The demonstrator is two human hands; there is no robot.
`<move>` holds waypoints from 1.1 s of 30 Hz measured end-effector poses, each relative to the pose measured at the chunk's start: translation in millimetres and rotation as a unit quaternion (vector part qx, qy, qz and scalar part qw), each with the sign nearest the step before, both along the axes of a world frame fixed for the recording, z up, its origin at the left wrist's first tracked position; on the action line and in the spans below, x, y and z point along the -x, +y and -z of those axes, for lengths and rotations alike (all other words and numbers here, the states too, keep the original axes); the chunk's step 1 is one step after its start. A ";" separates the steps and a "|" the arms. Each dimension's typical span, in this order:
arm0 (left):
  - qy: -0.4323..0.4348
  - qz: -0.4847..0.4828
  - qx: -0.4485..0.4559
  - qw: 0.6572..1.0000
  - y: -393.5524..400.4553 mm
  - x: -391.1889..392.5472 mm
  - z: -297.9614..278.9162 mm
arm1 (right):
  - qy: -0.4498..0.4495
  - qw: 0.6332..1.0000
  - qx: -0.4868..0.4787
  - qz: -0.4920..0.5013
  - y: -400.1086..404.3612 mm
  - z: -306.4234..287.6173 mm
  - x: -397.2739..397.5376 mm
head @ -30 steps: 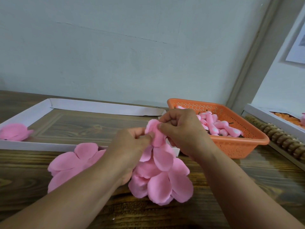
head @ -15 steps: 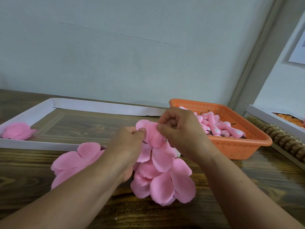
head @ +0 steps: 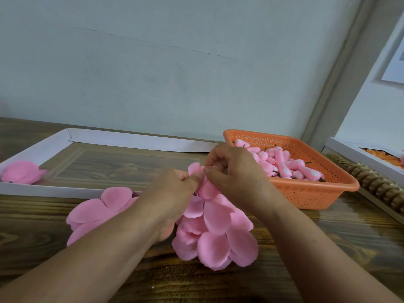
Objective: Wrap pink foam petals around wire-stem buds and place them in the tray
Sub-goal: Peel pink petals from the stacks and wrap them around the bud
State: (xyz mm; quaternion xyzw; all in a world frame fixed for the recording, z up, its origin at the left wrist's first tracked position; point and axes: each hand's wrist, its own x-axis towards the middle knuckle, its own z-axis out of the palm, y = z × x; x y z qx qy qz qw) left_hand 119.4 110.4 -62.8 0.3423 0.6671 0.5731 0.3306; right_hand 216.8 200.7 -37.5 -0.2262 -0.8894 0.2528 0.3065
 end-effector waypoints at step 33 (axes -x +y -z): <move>-0.092 -0.061 -0.085 0.990 3.4 7.0 3.7 | 0.155 0.961 0.198 -0.112 22.2 4.3 -7.5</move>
